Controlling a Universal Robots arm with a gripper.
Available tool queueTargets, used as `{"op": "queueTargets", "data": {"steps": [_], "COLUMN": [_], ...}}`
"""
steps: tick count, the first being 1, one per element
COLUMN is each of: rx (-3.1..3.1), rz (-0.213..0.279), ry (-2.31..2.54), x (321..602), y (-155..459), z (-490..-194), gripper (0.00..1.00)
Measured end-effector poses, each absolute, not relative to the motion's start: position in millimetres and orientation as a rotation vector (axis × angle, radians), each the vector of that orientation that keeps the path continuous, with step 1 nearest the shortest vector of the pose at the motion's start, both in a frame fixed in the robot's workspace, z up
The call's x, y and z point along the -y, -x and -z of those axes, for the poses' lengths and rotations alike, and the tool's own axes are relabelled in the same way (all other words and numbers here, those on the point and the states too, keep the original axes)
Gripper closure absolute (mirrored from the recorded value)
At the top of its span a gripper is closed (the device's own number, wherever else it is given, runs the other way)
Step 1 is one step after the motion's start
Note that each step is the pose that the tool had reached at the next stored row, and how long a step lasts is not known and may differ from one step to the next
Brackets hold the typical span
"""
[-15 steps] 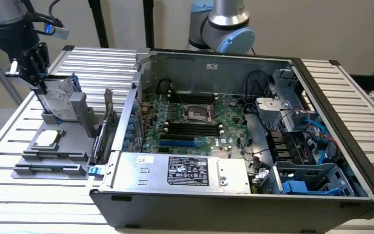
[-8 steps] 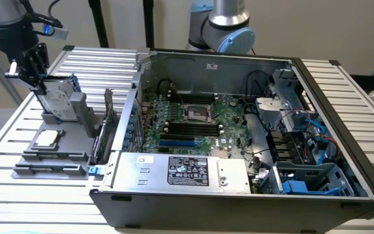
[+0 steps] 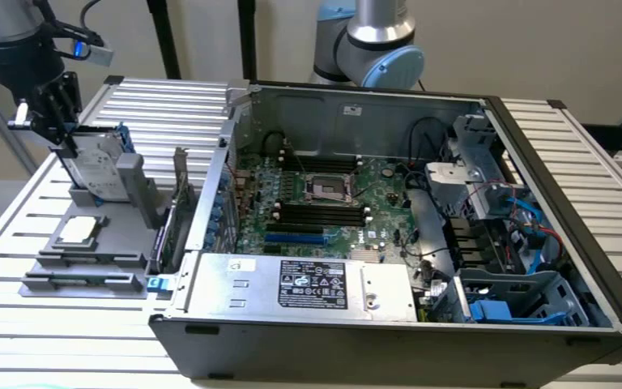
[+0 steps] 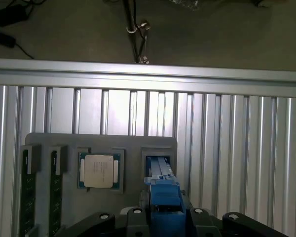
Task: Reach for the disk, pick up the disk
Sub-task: 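Pick up the disk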
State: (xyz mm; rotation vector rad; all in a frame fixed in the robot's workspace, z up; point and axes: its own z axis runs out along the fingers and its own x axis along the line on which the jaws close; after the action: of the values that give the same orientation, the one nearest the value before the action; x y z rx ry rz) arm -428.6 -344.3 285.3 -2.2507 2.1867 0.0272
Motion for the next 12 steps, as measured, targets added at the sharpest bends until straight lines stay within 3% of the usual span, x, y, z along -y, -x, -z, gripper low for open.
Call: {"op": "queueTargets", "data": {"steps": [12], "rx": [-2.187], "rz": [-0.027], "ry": [2.251], "x": [344.3], "y": [428.6], "z": [-291.6], "gripper": [0.67]}}
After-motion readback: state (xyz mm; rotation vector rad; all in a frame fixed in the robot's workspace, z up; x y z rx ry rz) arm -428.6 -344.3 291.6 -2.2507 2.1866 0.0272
